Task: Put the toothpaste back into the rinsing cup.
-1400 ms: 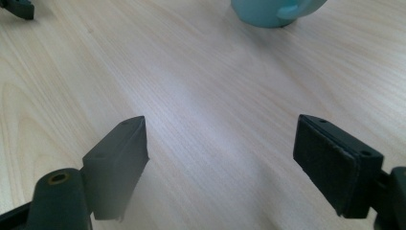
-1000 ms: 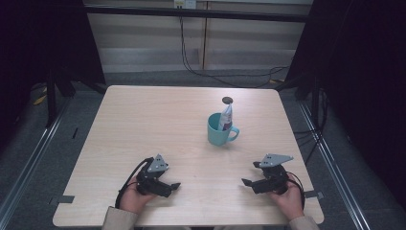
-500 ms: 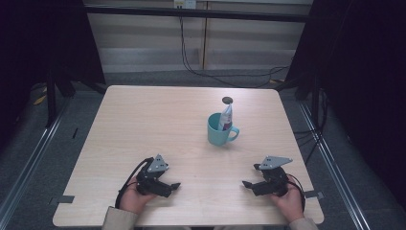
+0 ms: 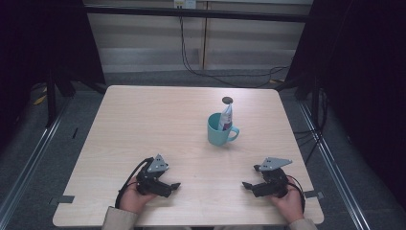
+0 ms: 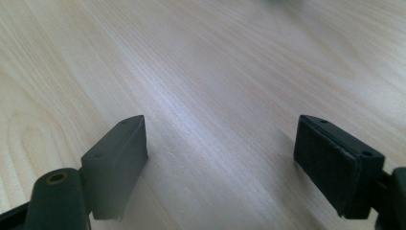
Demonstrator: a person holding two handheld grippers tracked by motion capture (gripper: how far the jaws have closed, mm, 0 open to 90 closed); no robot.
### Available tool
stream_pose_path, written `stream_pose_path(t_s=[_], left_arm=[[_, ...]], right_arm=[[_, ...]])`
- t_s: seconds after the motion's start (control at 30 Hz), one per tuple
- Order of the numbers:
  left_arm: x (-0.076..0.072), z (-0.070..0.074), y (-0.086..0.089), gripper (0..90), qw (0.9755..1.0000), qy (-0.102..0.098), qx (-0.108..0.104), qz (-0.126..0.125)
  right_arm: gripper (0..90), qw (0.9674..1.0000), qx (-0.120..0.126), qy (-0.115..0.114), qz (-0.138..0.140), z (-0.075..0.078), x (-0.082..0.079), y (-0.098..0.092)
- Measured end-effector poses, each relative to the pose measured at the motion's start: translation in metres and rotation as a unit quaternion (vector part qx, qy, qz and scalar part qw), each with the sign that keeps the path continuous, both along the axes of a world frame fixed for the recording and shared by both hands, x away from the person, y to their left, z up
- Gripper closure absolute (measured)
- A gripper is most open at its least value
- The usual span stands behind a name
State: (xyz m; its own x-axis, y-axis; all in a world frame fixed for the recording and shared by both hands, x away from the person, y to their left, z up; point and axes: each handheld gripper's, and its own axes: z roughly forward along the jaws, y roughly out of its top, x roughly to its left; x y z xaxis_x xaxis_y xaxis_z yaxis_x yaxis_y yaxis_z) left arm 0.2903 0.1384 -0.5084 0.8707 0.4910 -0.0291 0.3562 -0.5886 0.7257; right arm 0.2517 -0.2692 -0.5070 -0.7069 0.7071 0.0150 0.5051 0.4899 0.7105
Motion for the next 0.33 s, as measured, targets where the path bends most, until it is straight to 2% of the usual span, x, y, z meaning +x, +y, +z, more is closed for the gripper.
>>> stream_pose_path(t_s=[0.33], left_arm=[[0.0, 0.0, 0.0, 14.5, 1.0, -0.001, 0.001, 0.0]], right_arm=[[17.2, 0.9999, 0.013, -0.006, 0.0, -0.0031, -0.0015, -0.0035]])
